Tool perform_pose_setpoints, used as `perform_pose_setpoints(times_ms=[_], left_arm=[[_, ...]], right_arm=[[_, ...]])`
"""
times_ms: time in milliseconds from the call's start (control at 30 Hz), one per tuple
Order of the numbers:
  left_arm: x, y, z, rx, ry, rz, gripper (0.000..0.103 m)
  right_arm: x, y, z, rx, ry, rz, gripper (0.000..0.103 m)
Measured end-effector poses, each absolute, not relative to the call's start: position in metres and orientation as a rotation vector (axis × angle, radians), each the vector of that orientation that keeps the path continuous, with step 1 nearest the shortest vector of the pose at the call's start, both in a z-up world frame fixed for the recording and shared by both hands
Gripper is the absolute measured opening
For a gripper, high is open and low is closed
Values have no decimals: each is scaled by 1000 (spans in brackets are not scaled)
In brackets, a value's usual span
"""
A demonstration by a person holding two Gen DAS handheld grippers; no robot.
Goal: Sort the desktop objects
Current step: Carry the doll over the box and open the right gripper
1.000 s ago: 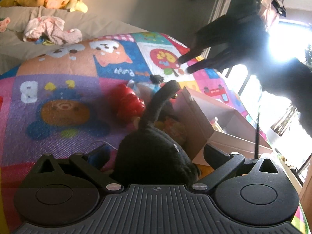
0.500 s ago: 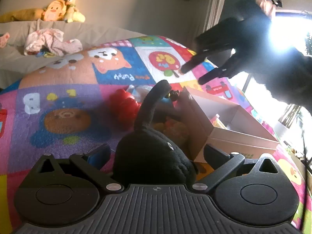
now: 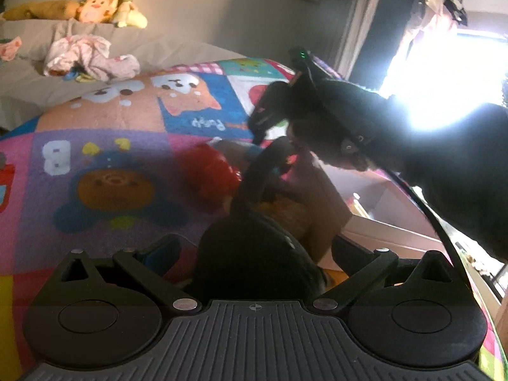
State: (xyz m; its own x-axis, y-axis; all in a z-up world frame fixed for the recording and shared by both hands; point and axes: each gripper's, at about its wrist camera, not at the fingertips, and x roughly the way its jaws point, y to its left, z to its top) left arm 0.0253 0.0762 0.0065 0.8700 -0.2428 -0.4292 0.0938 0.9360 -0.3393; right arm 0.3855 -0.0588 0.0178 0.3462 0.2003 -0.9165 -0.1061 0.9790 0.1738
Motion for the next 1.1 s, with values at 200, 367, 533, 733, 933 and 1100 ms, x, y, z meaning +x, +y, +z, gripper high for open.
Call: perform_pose_setpoints(times_ms=[200, 367, 533, 733, 933, 1100], left_arm=[[8, 67, 7, -240, 536, -243, 103], [-7, 61, 6, -216, 581, -241, 103], [-21, 61, 8, -218, 589, -217, 103], [-29, 33, 25, -158, 543, -226, 103], [-32, -26, 53, -61, 534, -438, 103], [-27, -16, 73, 25, 484, -288, 103]], right_arm=[[324, -34, 22, -25, 1244, 430, 35], [264, -32, 32, -69, 1280, 582, 35], [186, -113, 105, 6, 965, 616, 56], [165, -242, 122, 57, 751, 302, 103], [193, -327, 64, 285, 805, 201, 103], [182, -358, 32, 546, 835, 348, 103]])
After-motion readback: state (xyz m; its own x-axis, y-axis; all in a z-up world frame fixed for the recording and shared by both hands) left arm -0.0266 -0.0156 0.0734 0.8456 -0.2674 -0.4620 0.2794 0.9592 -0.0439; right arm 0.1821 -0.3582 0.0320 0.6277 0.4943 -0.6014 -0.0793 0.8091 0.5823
